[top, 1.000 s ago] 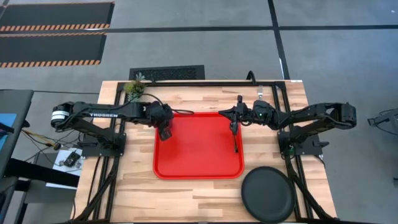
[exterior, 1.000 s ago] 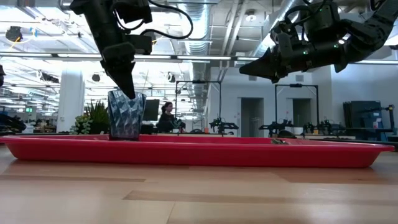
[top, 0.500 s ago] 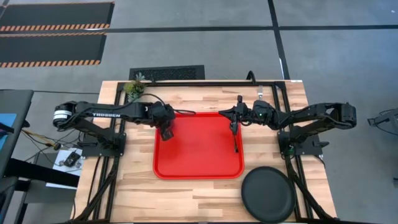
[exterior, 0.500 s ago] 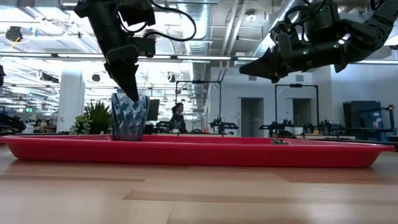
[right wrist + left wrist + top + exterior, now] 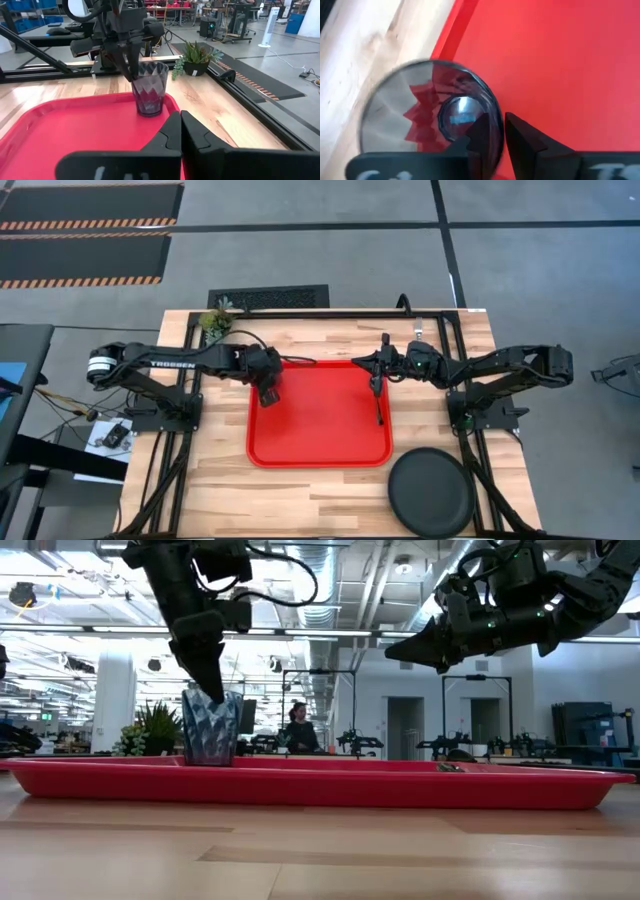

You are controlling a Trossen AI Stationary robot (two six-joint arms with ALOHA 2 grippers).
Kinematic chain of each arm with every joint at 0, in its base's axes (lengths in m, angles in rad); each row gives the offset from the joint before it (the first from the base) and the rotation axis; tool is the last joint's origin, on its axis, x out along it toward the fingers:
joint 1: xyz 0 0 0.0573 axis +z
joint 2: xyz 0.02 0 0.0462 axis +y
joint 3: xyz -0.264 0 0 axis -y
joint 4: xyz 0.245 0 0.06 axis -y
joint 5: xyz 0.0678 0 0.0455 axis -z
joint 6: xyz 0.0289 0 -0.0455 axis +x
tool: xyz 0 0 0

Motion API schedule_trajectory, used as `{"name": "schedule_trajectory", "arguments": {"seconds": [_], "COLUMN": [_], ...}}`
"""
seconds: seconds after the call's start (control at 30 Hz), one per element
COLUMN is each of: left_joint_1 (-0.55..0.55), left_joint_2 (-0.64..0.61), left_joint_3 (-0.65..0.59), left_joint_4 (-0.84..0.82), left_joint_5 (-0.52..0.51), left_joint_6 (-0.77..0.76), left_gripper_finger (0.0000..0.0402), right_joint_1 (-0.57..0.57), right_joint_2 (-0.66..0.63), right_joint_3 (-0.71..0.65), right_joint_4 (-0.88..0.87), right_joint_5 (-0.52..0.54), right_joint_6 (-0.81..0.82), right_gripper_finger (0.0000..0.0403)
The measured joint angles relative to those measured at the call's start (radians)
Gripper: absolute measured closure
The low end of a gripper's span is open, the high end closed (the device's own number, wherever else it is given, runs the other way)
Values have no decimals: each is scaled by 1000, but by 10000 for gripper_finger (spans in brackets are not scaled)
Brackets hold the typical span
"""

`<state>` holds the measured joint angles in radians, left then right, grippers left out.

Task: Pick and place plate/cup/fork/spoon on tray
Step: Put the blue glass on the top left of the red serving tray, then put the black plate on the red serving tray to the bottom right of the blue glass

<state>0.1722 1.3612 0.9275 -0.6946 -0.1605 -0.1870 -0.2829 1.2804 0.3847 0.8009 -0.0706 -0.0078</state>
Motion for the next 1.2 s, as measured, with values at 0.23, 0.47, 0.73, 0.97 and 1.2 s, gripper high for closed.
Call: {"name": "schedule_trajectory", "arguments": {"seconds": [0.23,0.47,0.73,0.97,1.2], "left_joint_1": [0,0,0,0,0], "left_joint_2": [0,-10,-72,-155,-242], "left_joint_3": [7,7,7,7,7], "left_joint_4": [-18,-17,-19,-31,-2], "left_joint_5": [-3,-2,-4,-22,-31], "left_joint_6": [10,46,55,55,95], "left_gripper_finger": [334,333,333,332,332], "right_joint_1": [0,0,0,0,0], "right_joint_2": [0,0,0,0,0], "right_joint_3": [0,0,0,0,0], "right_joint_4": [0,0,0,-1,-4], "right_joint_5": [0,0,0,0,0], "right_joint_6": [0,0,0,0,0], "right_gripper_finger": [394,394,394,394,394]}}
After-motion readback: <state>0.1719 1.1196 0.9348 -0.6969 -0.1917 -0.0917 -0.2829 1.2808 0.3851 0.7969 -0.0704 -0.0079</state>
